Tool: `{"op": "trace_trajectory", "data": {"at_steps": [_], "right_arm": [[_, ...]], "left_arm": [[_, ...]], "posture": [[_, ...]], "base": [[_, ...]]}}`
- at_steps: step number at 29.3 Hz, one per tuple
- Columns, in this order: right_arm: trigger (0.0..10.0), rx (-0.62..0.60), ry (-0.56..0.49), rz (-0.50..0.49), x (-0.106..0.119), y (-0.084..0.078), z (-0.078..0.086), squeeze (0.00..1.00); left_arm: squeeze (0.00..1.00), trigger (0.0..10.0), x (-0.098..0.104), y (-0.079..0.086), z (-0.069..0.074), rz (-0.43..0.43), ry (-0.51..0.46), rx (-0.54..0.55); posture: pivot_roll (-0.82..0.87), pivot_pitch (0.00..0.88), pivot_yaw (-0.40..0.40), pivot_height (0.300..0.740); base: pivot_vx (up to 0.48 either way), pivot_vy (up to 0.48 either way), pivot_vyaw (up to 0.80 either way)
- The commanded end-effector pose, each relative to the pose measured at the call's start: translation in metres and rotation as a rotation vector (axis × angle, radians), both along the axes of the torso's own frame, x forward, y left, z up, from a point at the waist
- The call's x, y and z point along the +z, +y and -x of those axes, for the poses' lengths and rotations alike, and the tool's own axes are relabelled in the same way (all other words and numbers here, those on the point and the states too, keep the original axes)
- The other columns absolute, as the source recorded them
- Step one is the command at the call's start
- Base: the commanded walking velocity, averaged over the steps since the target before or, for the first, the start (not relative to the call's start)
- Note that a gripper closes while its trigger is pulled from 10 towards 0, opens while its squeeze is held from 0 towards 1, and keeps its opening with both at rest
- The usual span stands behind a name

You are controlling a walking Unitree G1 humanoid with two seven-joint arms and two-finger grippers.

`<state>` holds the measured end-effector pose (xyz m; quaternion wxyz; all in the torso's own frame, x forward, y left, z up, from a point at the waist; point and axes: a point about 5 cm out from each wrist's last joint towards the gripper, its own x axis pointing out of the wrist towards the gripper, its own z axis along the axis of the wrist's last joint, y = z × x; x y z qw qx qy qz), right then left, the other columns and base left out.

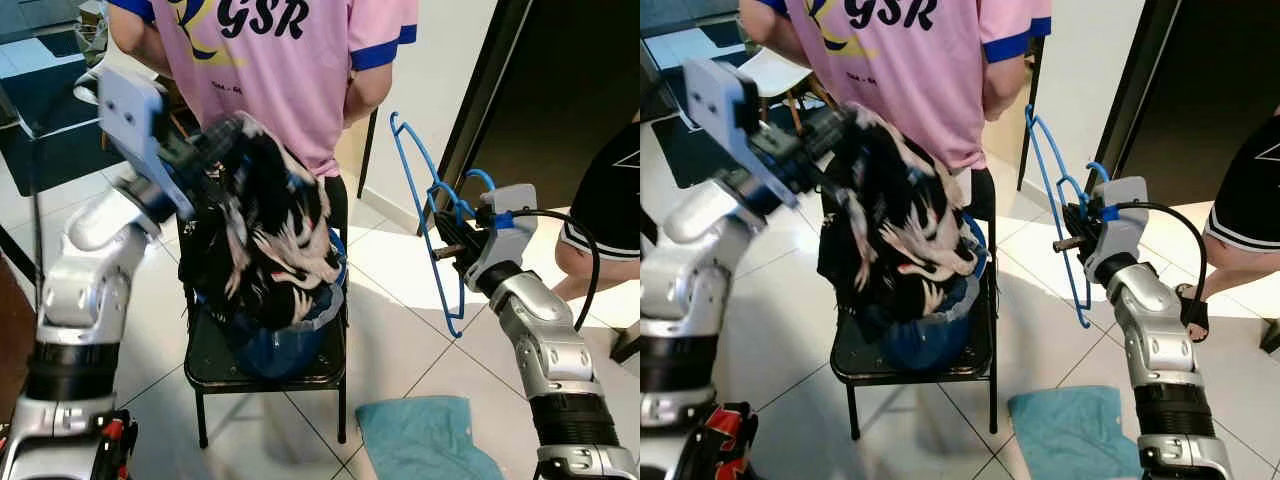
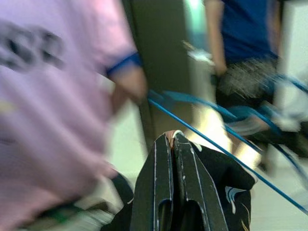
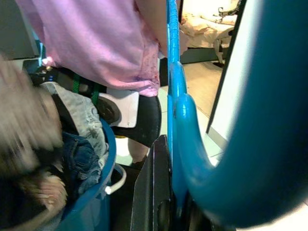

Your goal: Hang hanger

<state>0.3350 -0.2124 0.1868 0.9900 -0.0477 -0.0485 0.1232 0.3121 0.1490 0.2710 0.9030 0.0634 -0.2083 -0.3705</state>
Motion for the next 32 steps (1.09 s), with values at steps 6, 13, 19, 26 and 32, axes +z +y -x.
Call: {"op": "trace_trajectory", "data": {"at_steps": [6, 13, 19, 26, 32], "right_arm": [[10.0, 0.006, -0.003, -0.015, -0.002, 0.003, 0.0, 0.0], [10.0, 0.011, -0.007, -0.04, -0.002, 0.003, 0.002, 0.0], [10.0, 0.012, -0.017, -0.05, 0.002, 0.005, 0.001, 0.0], [10.0, 0.027, -0.024, -0.086, 0.004, 0.007, 0.002, 0.0], [10.0, 0.049, -0.046, -0.162, 0.01, 0.01, 0.003, 0.0]], "left_arm": [[0.0, 0.0, -0.009, -0.012, 0.001, 0.007, 0.045, -0.017], [0.0, 10.0, -0.004, -0.028, -0.001, 0.078, 0.067, -0.005], [0.0, 10.0, 0.008, -0.037, -0.005, 0.055, 0.051, 0.001], [0.0, 10.0, 0.013, -0.043, -0.002, 0.073, 0.051, -0.016], [0.0, 10.0, 0.016, -0.045, -0.003, 0.076, 0.052, -0.019]], "posture": [[0.02, 0.048, -0.01, 0.74], [0.05, 0.042, -0.021, 0.74], [0.04, 0.062, -0.01, 0.74], [0.01, 0.052, -0.01, 0.74], [0.02, 0.049, 0.002, 0.74]], "base": [[0.0, 0.0, 0.0], [0.0, 0.0, 0.0], [0.0, 0.0, 0.0], [0.0, 0.0, 0.0], [0.0, 0.0, 0.0]]}}
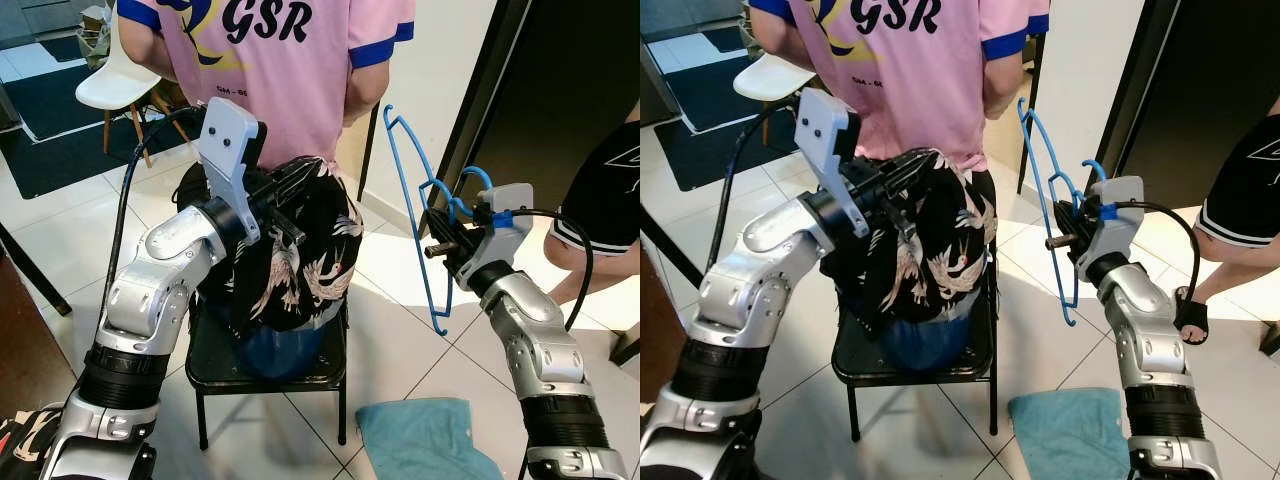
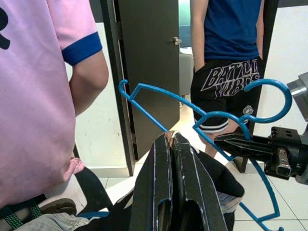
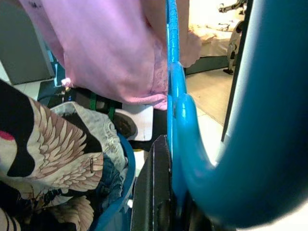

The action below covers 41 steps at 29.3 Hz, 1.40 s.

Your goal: Hang hanger

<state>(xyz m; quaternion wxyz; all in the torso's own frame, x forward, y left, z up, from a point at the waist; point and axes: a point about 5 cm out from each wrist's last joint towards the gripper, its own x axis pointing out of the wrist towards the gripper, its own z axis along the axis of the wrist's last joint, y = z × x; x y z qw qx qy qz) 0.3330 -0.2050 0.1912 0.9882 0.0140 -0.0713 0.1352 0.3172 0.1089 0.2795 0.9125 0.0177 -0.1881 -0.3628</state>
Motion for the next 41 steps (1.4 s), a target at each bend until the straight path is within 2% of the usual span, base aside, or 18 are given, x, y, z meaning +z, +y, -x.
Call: {"op": "trace_trajectory", "data": {"at_steps": [1, 9, 15, 19, 31, 34, 37, 41], "right_arm": [[10.0, 0.016, -0.017, -0.036, 0.005, 0.003, 0.001, 0.0], [10.0, 0.034, -0.041, -0.092, 0.012, 0.005, 0.001, 0.0], [10.0, 0.034, -0.044, -0.095, 0.012, 0.004, 0.002, 0.0], [10.0, 0.055, -0.061, -0.109, 0.016, 0.009, 0.001, 0.0], [10.0, 0.06, -0.056, -0.102, 0.017, 0.01, 0.002, 0.0], [10.0, 0.06, -0.054, -0.1, 0.016, 0.01, 0.002, 0.0], [10.0, 0.058, -0.055, -0.1, 0.017, 0.009, 0.001, 0.0], [10.0, 0.059, -0.056, -0.099, 0.017, 0.01, 0.001, 0.0]], "left_arm": [[0.0, 10.0, 0.008, -0.005, 0.002, 0.005, -0.022, -0.023], [0.0, 10.0, 0.014, -0.008, 0.001, -0.001, -0.031, -0.021], [0.0, 10.0, 0.016, -0.008, 0.001, -0.001, -0.032, -0.02], [0.0, 10.0, 0.03, -0.008, -0.001, 0.026, -0.068, -0.018], [0.0, 10.0, 0.035, -0.009, -0.002, 0.047, -0.073, -0.014], [0.0, 10.0, 0.04, -0.012, -0.001, 0.065, -0.082, -0.027], [0.0, 10.0, 0.053, -0.027, 0.005, 0.123, -0.104, -0.102], [0.0, 10.0, 0.055, -0.031, 0.006, 0.132, -0.107, -0.118]], "posture": [[0.02, 0.049, 0.002, 0.74], [0.01, 0.046, 0.01, 0.74], [0.01, 0.042, 0.012, 0.74], [0.02, 0.033, 0.012, 0.74], [0.01, 0.038, 0.014, 0.74], [0.01, 0.038, 0.013, 0.74], [0.01, 0.031, 0.012, 0.74], [0.01, 0.031, 0.012, 0.74]], "base": [[0.0, 0.0, 0.0], [-0.131, 0.0, 0.0], [-0.276, 0.0, 0.0], [-0.301, 0.0, 0.0], [-0.332, 0.0, 0.0], [-0.337, 0.0, 0.0], [-0.336, 0.0, 0.0], [-0.337, 0.0, 0.0]]}}
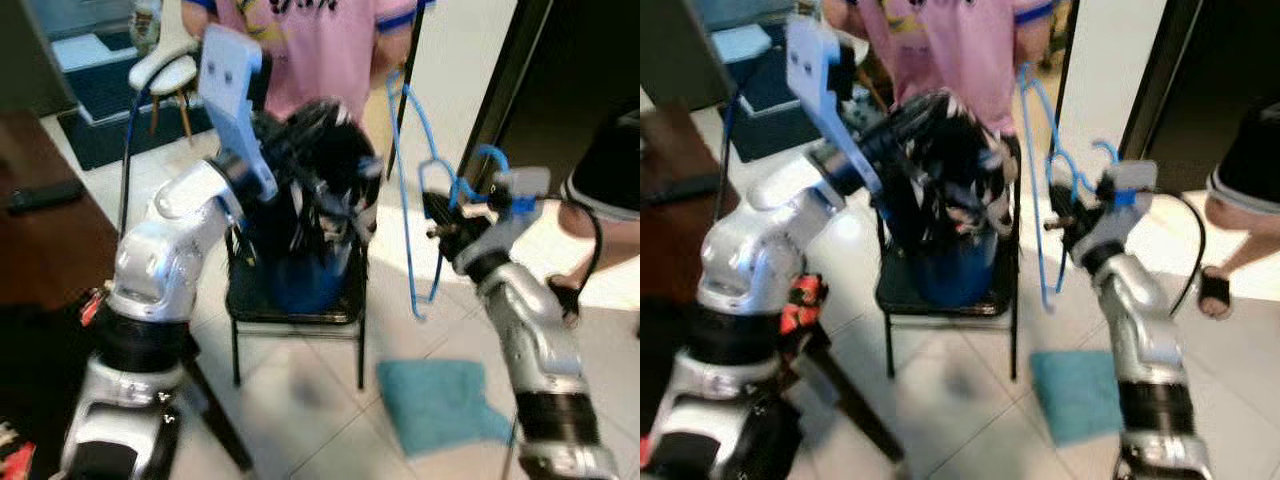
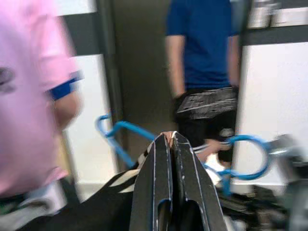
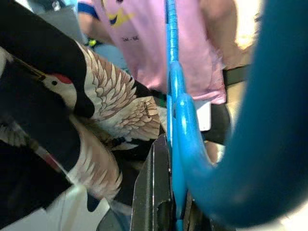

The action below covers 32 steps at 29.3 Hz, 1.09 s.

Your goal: Hang hanger

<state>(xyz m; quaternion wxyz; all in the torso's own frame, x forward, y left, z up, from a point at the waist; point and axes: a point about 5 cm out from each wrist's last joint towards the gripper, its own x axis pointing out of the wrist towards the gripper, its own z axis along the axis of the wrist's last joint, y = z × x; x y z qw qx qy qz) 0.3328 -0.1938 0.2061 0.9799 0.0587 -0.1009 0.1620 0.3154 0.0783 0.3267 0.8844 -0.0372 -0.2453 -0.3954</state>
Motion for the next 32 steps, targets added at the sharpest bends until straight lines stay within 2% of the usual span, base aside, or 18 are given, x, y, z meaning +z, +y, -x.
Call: {"op": "trace_trajectory", "data": {"at_steps": [1, 6, 7, 8, 10, 11, 12, 13, 15, 17, 18, 19, 22, 24, 25, 28, 30, 32], "right_arm": [[10.0, -0.001, -0.009, -0.005, 0.003, -0.001, 0.0, 0.0], [10.0, -0.002, -0.009, -0.002, 0.003, -0.001, 0.0, 0.0], [10.0, -0.003, -0.009, 0.004, 0.003, -0.001, 0.001, 0.0], [10.0, -0.003, -0.009, 0.004, 0.003, -0.001, 0.001, 0.0], [10.0, -0.009, -0.006, 0.016, 0.002, -0.004, 0.002, 0.0], [10.0, -0.009, -0.006, 0.016, 0.002, -0.004, 0.002, 0.0], [10.0, -0.012, -0.004, 0.02, 0.002, -0.005, 0.003, 0.0], [10.0, -0.014, -0.002, 0.023, 0.001, -0.006, 0.003, 0.0], [10.0, -0.014, -0.002, 0.023, 0.001, -0.006, 0.003, 0.0], [10.0, -0.014, 0.001, 0.027, 0.001, -0.006, 0.002, 0.0], [10.0, -0.014, 0.001, 0.027, 0.001, -0.006, 0.002, 0.0], [10.0, -0.014, 0.001, 0.028, 0.001, -0.005, 0.001, 0.0], [10.0, -0.014, 0.001, 0.028, 0.001, -0.005, 0.001, 0.0], [10.0, -0.012, 0.0, 0.029, 0.002, -0.003, 0.0, 0.0], [10.0, -0.012, 0.0, 0.03, 0.002, -0.003, -0.001, 0.0], [10.0, -0.012, -0.001, 0.03, 0.002, -0.003, -0.001, 0.0], [10.0, -0.021, 0.002, 0.03, 0.001, -0.004, -0.002, 0.0], [10.0, -0.026, 0.002, 0.03, 0.001, -0.004, -0.002, 0.0]], "left_arm": [[0.0, 10.0, 0.009, -0.003, 0.005, 0.008, -0.035, -0.02], [0.0, 10.0, 0.008, -0.004, 0.003, 0.013, -0.03, -0.021], [0.0, 10.0, 0.0, -0.001, -0.004, -0.007, -0.001, 0.026], [0.0, 10.0, 0.0, -0.001, -0.004, -0.007, -0.001, 0.026], [0.0, 10.0, -0.02, 0.012, -0.022, -0.071, 0.062, 0.186], [0.0, 10.0, -0.02, 0.012, -0.022, -0.071, 0.062, 0.186], [0.0, 10.0, -0.025, 0.02, -0.027, -0.076, 0.083, 0.245], [0.0, 10.0, -0.025, 0.024, -0.028, -0.057, 0.09, 0.255], [0.0, 10.0, -0.025, 0.024, -0.028, -0.057, 0.09, 0.255], [0.0, 10.0, -0.017, 0.016, -0.016, -0.028, 0.078, 0.124], [0.0, 10.0, -0.017, 0.016, -0.016, -0.028, 0.078, 0.124], [0.0, 10.0, -0.015, 0.011, -0.011, -0.03, 0.071, 0.061], [0.0, 10.0, -0.015, 0.011, -0.011, -0.03, 0.071, 0.061], [0.0, 10.0, -0.019, -0.011, 0.011, -0.109, 0.065, -0.17], [0.0, 10.0, -0.018, -0.017, 0.021, -0.112, 0.061, -0.27], [0.0, 10.0, -0.015, -0.021, 0.026, -0.105, 0.056, -0.334], [0.0, 10.0, -0.003, -0.023, 0.029, -0.035, 0.058, -0.406], [0.0, 10.0, 0.004, -0.025, 0.028, -0.002, 0.061, -0.432]], "posture": [[0.01, 0.028, 0.014, 0.74], [0.0, 0.021, 0.016, 0.74], [0.0, 0.018, 0.02, 0.74], [0.0, 0.018, 0.02, 0.74], [-0.01, 0.02, 0.02, 0.74], [-0.01, 0.02, 0.02, 0.74], [-0.01, 0.018, 0.018, 0.74], [-0.01, 0.018, 0.015, 0.74], [-0.01, 0.018, 0.015, 0.74], [0.0, 0.017, 0.012, 0.74], [0.0, 0.017, 0.012, 0.74], [0.0, 0.017, 0.012, 0.74], [0.0, 0.017, 0.012, 0.74], [0.0, 0.014, 0.013, 0.74], [0.0, 0.013, 0.015, 0.74], [0.0, 0.013, 0.015, 0.74], [0.01, 0.013, 0.019, 0.74], [0.01, 0.012, 0.023, 0.74]], "base": [[-0.337, 0.0, 0.0], [-0.135, 0.0, 0.0], [0.0, 0.0, 0.0], [0.0, 0.0, 0.0], [0.0, 0.0, 0.0], [0.0, 0.0, 0.0], [0.0, 0.0, 0.0], [0.0, 0.0, 0.0], [0.0, 0.0, 0.0], [0.0, 0.0, 0.0], [0.0, 0.0, 0.0], [0.0, 0.0, 0.0], [0.0, 0.0, 0.0], [0.0, 0.0, 0.0], [0.0, 0.0, 0.0], [0.0, 0.0, 0.0], [0.0, 0.0, 0.0], [0.0, 0.0, 0.0]]}}
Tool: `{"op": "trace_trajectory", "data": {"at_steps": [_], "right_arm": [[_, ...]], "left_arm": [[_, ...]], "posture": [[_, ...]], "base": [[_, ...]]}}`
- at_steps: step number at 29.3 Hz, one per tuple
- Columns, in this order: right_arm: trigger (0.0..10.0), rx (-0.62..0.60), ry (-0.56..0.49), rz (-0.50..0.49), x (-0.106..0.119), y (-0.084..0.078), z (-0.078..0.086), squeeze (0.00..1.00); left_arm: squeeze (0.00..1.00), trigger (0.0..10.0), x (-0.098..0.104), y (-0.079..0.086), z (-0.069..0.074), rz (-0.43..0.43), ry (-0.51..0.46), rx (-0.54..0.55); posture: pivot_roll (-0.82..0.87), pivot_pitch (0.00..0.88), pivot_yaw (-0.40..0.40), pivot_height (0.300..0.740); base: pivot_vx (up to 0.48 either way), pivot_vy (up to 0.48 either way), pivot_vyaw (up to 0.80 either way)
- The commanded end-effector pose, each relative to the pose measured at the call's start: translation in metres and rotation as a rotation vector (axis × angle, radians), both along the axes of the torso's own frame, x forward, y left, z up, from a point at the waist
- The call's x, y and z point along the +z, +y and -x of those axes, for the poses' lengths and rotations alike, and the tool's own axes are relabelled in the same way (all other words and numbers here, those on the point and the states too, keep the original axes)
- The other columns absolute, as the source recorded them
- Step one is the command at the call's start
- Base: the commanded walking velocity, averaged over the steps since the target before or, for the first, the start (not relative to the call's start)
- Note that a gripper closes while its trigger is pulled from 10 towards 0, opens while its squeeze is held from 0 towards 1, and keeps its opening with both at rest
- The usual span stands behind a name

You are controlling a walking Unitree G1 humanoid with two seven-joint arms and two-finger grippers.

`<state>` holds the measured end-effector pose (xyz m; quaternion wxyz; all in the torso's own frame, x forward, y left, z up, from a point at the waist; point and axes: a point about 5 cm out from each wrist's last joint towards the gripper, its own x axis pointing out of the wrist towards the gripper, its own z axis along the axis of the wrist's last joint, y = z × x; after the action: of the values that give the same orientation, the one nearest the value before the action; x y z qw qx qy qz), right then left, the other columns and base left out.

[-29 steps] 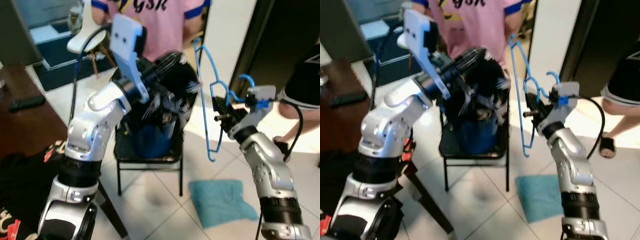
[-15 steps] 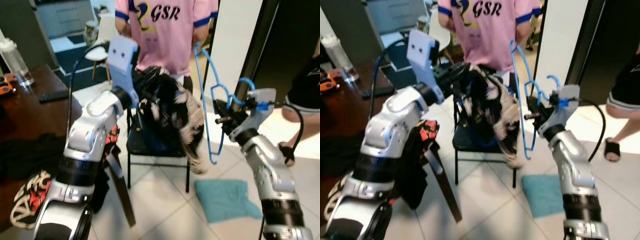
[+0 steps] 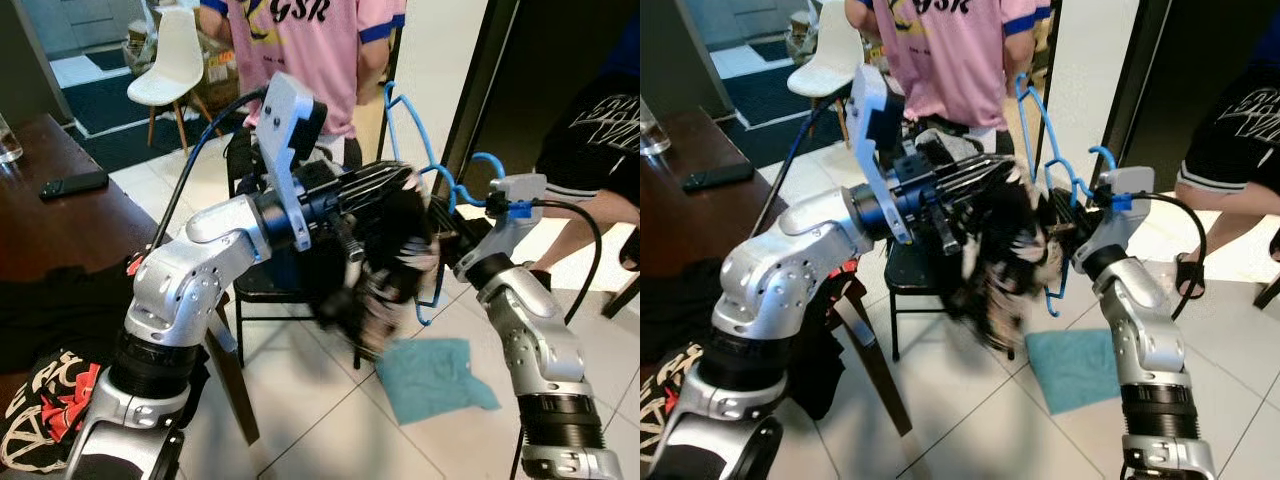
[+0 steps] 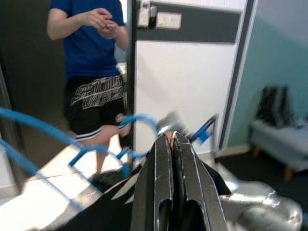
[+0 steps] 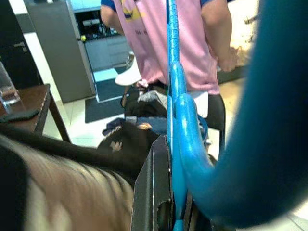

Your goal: Hang hanger

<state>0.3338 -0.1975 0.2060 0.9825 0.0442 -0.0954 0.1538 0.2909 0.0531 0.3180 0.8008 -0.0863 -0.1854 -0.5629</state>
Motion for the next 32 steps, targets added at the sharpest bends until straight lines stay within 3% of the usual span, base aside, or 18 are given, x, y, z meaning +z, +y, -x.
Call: {"op": "trace_trajectory", "data": {"at_steps": [1, 3, 7, 10, 12, 15, 18, 21, 25, 28, 32], "right_arm": [[10.0, -0.014, -0.005, -0.001, 0.001, -0.001, -0.001, 0.0], [10.0, -0.014, -0.005, -0.001, 0.001, -0.001, -0.001, 0.0], [10.0, -0.027, -0.005, -0.002, 0.001, -0.002, -0.002, 0.0], [10.0, -0.035, -0.006, -0.002, 0.001, -0.003, -0.002, 0.0], [10.0, -0.038, -0.005, -0.002, 0.001, -0.004, -0.002, 0.0], [10.0, -0.044, -0.003, -0.001, 0.001, -0.004, -0.003, 0.0], [10.0, -0.069, 0.019, 0.003, -0.003, -0.007, -0.003, 0.0], [10.0, -0.093, 0.052, 0.006, -0.007, -0.01, -0.005, 0.0], [10.0, -0.103, 0.061, 0.008, -0.008, -0.011, -0.005, 0.0], [10.0, -0.139, 0.078, 0.014, -0.011, -0.016, -0.007, 0.0], [10.0, -0.16, 0.09, 0.018, -0.012, -0.018, -0.008, 0.0]], "left_arm": [[0.0, 10.0, 0.02, -0.005, 0.002, 0.073, -0.013, -0.059], [0.0, 10.0, 0.02, -0.005, 0.002, 0.073, -0.013, -0.059], [0.0, 10.0, 0.037, -0.015, -0.003, 0.153, 0.005, -0.07], [0.0, 10.0, 0.056, -0.01, -0.008, 0.268, 0.03, -0.068], [0.0, 10.0, 0.057, -0.006, -0.012, 0.273, 0.033, -0.044], [0.0, 10.0, 0.051, 0.002, -0.022, 0.228, 0.029, 0.039], [0.0, 10.0, 0.033, 0.022, -0.034, 0.023, -0.061, 0.191], [0.0, 10.0, 0.019, 0.032, -0.026, -0.144, -0.151, 0.152], [0.0, 10.0, 0.015, 0.034, -0.023, -0.178, -0.171, 0.13], [0.0, 10.0, 0.006, 0.038, -0.009, -0.219, -0.23, 0.041], [0.0, 10.0, 0.002, 0.037, 0.003, -0.202, -0.257, -0.046]], "posture": [[0.01, 0.01, 0.025, 0.74], [0.01, 0.01, 0.025, 0.74], [0.01, 0.007, 0.029, 0.74], [0.01, 0.008, 0.031, 0.74], [0.01, 0.008, 0.033, 0.74], [0.0, 0.008, 0.037, 0.74], [0.01, 0.012, 0.039, 0.74], [0.01, 0.017, 0.042, 0.74], [0.01, 0.017, 0.042, 0.74], [0.02, 0.021, 0.041, 0.74], [0.03, 0.027, 0.035, 0.74]], "base": [[0.0, 0.0, 0.0], [0.0, 0.0, 0.0], [0.0, 0.0, 0.0], [0.0, 0.0, 0.0], [0.0, 0.0, 0.0], [0.0, 0.0, 0.0], [0.0, 0.0, 0.0], [0.0, 0.0, -0.62], [0.0, 0.0, -0.8], [0.0, 0.0, -0.8], [0.0, 0.0, -0.8]]}}
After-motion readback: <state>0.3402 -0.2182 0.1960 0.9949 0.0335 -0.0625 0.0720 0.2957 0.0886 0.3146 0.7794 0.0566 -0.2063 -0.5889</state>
